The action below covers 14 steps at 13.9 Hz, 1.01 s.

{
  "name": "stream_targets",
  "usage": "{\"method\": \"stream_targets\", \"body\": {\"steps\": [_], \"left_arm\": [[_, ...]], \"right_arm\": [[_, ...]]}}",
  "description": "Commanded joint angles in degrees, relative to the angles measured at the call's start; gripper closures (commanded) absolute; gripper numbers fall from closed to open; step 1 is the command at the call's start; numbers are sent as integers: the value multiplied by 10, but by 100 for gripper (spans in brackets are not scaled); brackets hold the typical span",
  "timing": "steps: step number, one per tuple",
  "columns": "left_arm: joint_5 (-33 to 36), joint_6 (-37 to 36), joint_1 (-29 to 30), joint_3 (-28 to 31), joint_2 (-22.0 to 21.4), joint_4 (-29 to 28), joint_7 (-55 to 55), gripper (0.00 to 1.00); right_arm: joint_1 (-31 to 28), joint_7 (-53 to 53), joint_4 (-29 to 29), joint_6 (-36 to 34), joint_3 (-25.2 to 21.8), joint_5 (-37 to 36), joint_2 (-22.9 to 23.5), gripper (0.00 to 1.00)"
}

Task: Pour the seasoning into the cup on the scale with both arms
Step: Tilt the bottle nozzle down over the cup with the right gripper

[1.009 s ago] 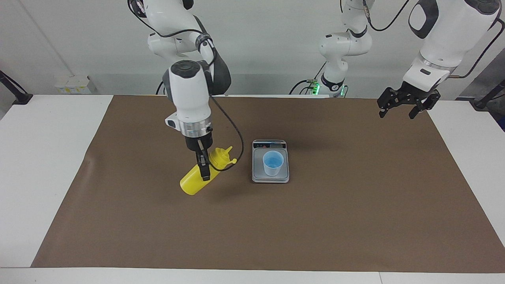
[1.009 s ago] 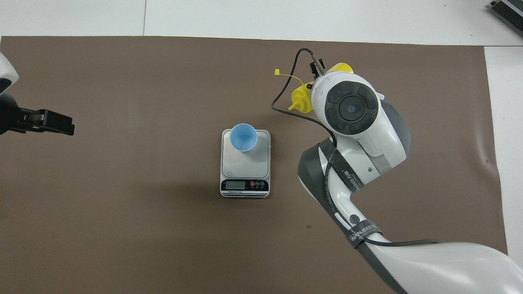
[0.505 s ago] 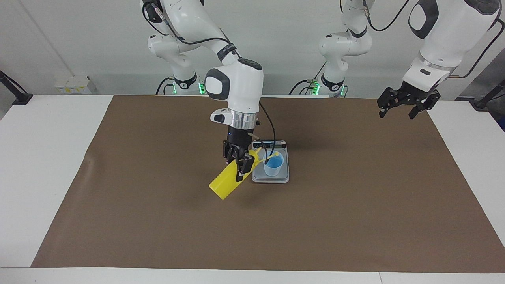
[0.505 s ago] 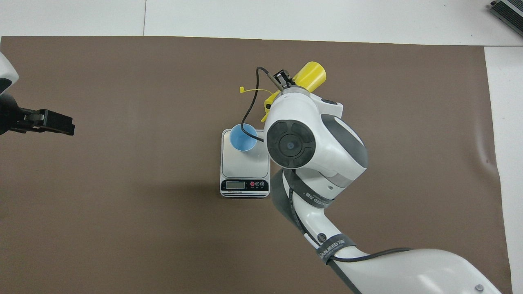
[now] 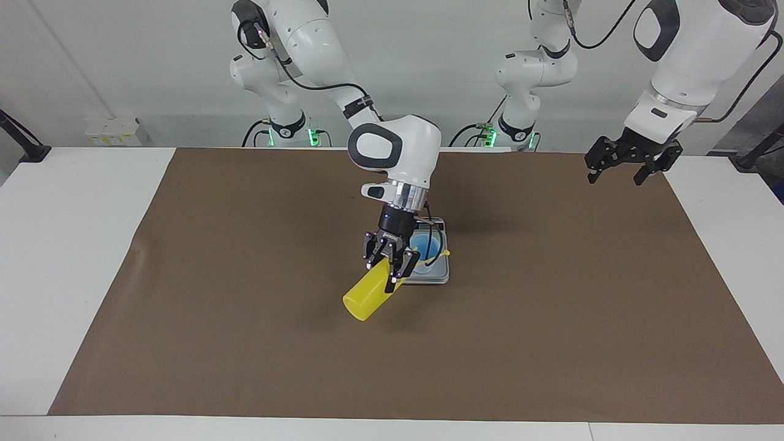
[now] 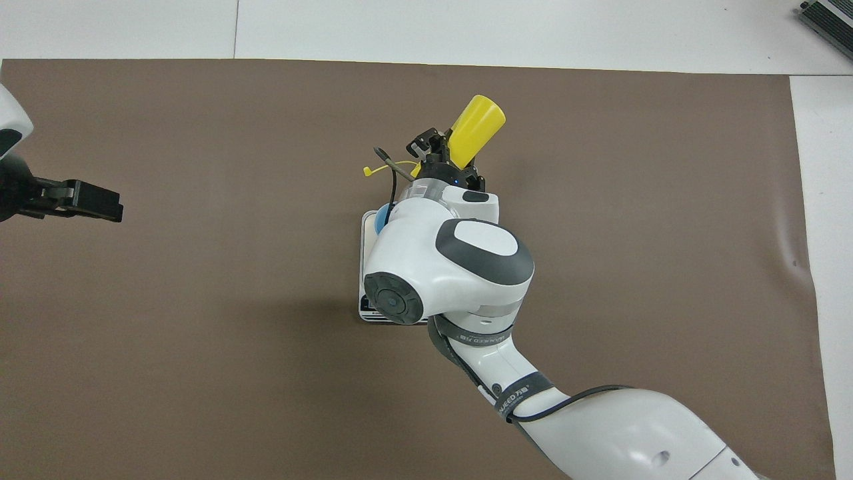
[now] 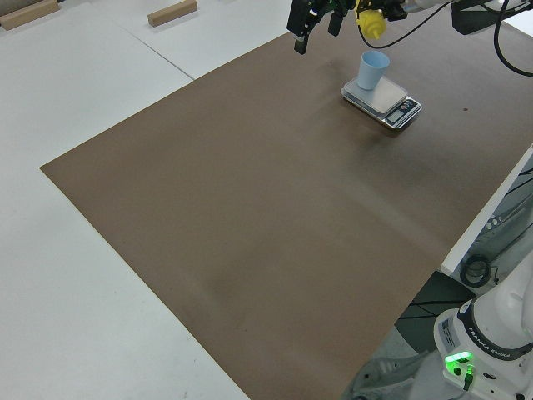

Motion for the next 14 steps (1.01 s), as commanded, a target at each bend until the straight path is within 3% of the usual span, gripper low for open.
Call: {"method": "stream_targets", "body": {"steps": [1,7,10,14], "left_arm": [[3,8,4,-3,-9,-14,8,0],[3,9,3,-3,-10,-14,10,0],[3,12,1,-3,-12,-20,9,0],[3,14,1,-3,-12,-20,9,0]], "right_arm": [[2,50,10,5,0,-90,1,100],[22,89,-2,-3,-1,-168,-2,100],[16,93,-22,9,0,-264,-1,100],[30,93,-26,9,-1,-279,-5,100]]}}
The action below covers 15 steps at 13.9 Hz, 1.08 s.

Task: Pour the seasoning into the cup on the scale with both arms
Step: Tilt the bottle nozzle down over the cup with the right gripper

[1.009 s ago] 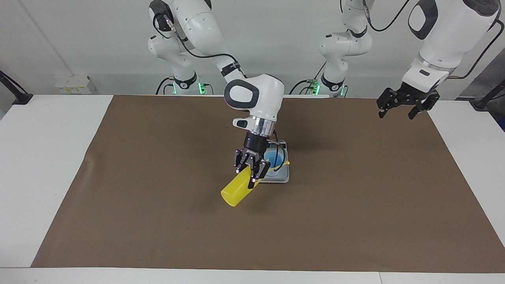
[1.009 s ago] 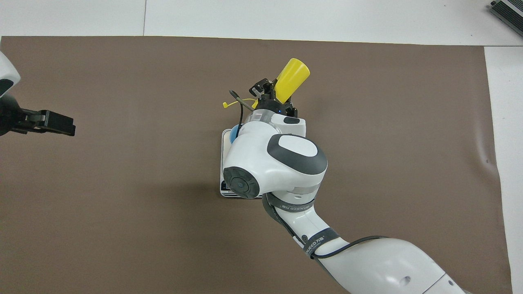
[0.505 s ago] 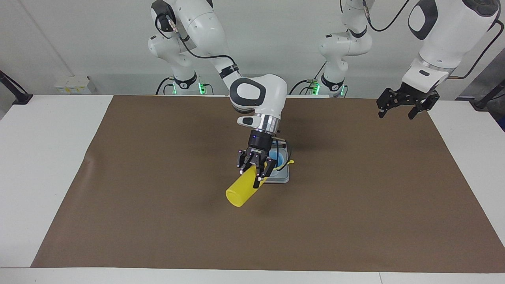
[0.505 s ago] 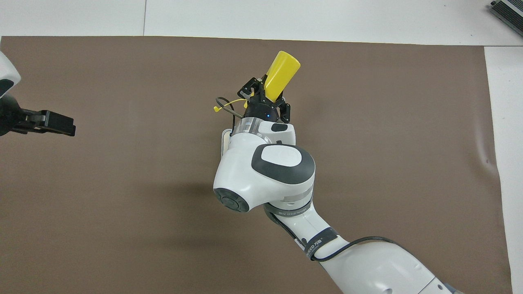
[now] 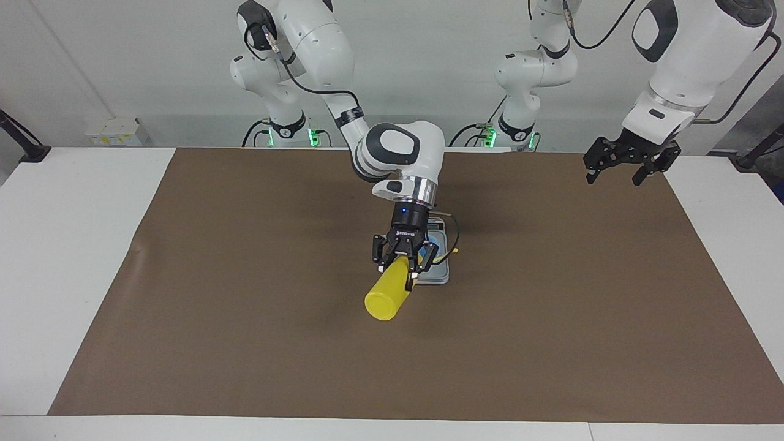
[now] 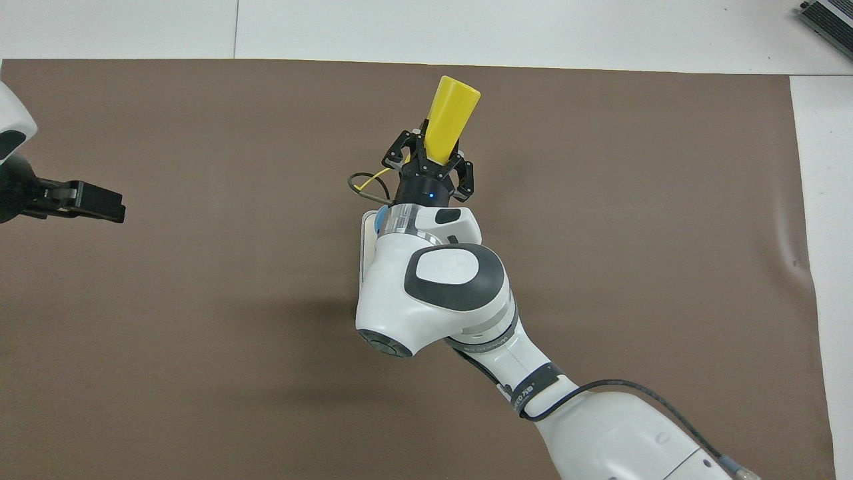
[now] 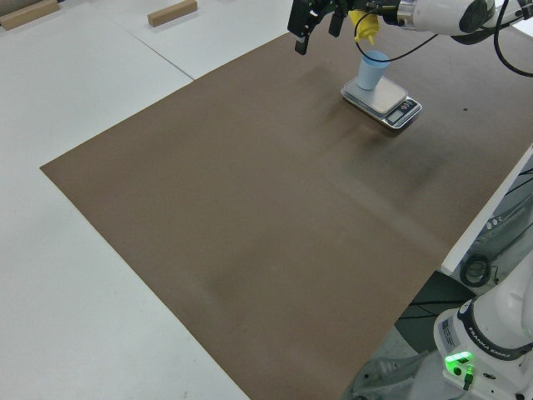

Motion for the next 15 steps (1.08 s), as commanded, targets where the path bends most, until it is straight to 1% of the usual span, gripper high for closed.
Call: {"method": "stream_targets", "body": {"steps": [1,5,10,11,13,14,15], "left_arm": [[3,13,2,-1,-12,-18,8,0],[3,13,2,-1,-13,-20,8,0],[3,13,2,-1,-13,-20,8,0],[3,13,2,-1,-13,-20,8,0],[3,13,2,-1,-13,-20,9,0],[3,13,2,-1,-13,-20,8,0],[3,13,2,-1,-13,-20,8,0]], "right_arm": [[9,16,-9,3,-1,-30,-11,100],[8,44,-16,3,-1,-56,-13,100],[-1,52,-4,13,1,-48,-10,100],[-7,51,5,30,1,-40,-9,100],[-31,49,13,84,1,13,-12,100],[-50,49,13,104,1,27,-21,100],[-66,49,12,123,2,55,-34,100]]}}
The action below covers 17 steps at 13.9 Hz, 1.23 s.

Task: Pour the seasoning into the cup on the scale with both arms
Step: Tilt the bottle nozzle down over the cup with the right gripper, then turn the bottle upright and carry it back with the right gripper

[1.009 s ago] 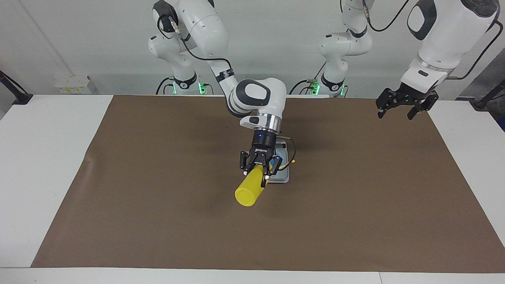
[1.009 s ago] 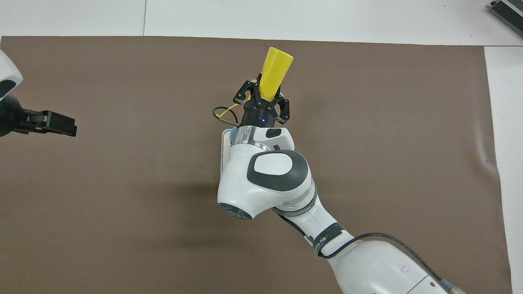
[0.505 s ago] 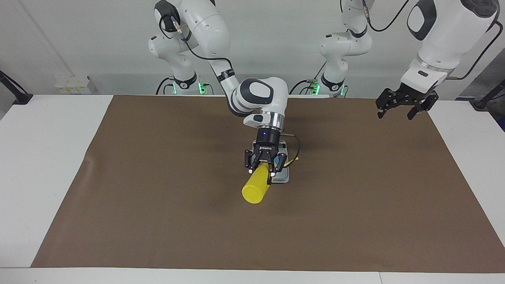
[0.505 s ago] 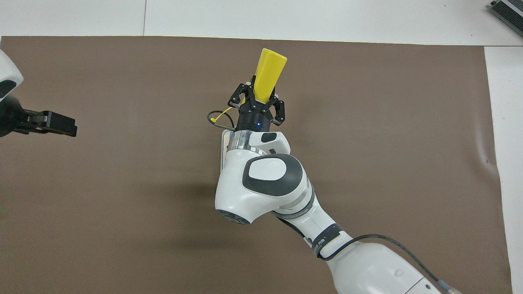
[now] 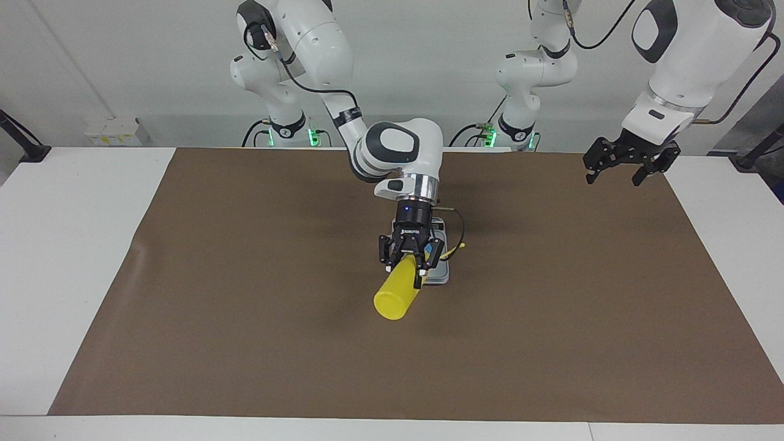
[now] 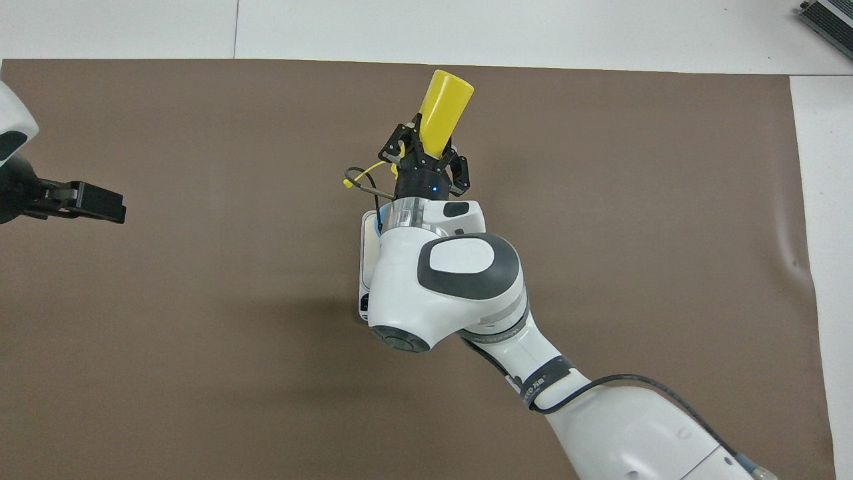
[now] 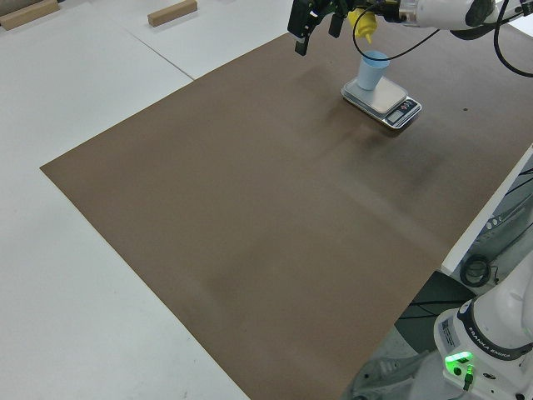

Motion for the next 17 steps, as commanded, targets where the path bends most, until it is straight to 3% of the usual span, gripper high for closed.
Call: {"method": "stream_targets", "body": {"steps": [1,4,12,17], "left_arm": [[3,13,2,-1,-13,-19,7,0],[3,17,8,-2,-13,-19,8,0],[-2,25,4,-2,-12,-18,1,0],[-2,23,3,-1,-12,-19,6,0]], "right_arm": [[-47,6,-1,62,4,80,-35,100],[-54,6,-2,93,4,267,-53,100],[-71,4,-8,85,3,654,-74,100],[-115,-25,-29,79,4,836,-79,100]]}}
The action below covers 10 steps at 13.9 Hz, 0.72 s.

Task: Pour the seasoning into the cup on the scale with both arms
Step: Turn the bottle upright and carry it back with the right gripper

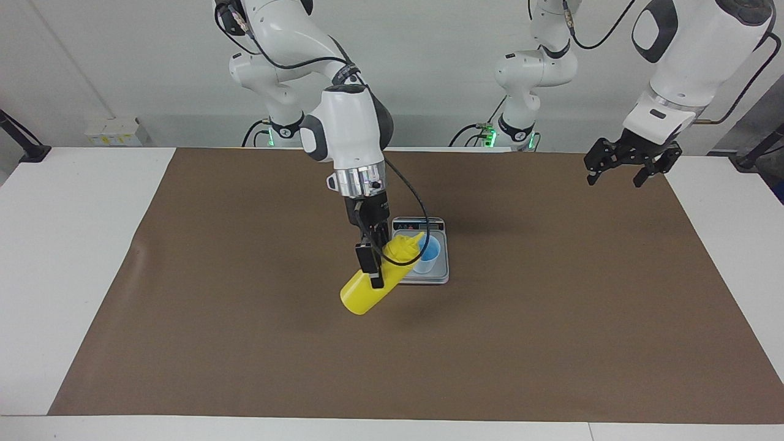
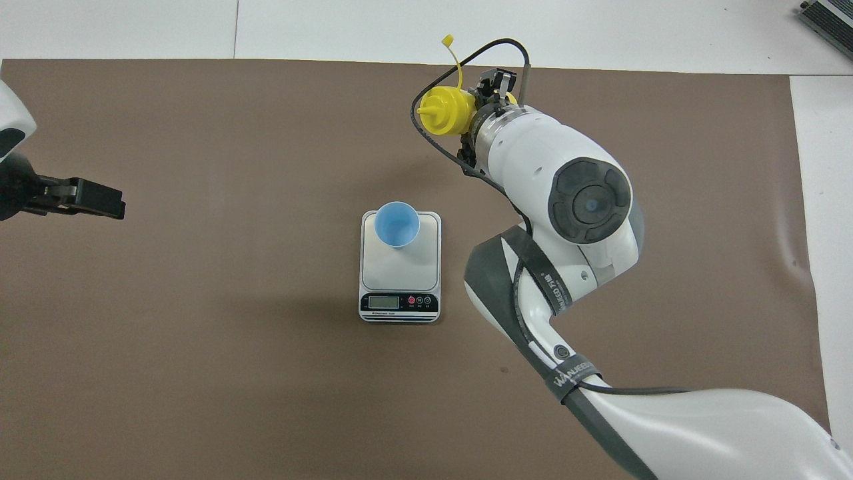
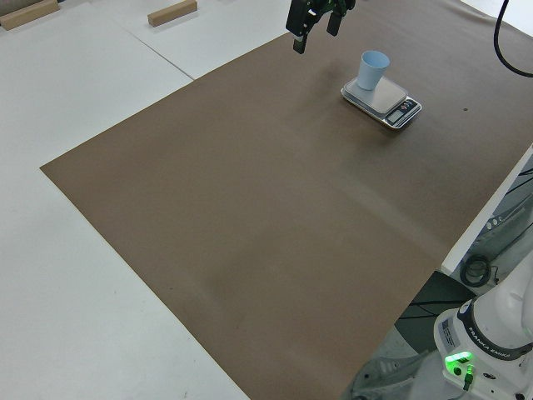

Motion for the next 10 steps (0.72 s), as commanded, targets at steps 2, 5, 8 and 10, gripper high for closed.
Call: {"method": "stream_targets", "body": {"steps": [2,5,8,10], "left_arm": [[-1,12,3,-2,-12,-19,6,0],[-1,12,3,-1,-13,-19,5,0],[-1,12,2,-1,-13,-21,5,0],[-1,12,2,-1,-13,-21,5,0]], "right_arm": [[-35,-86,-31,-23,7,160,-24,100],[-66,-220,-33,-93,6,296,-32,100],[-107,-327,-66,-153,6,353,-54,100],[-132,-406,-110,-173,6,390,-75,100]]}}
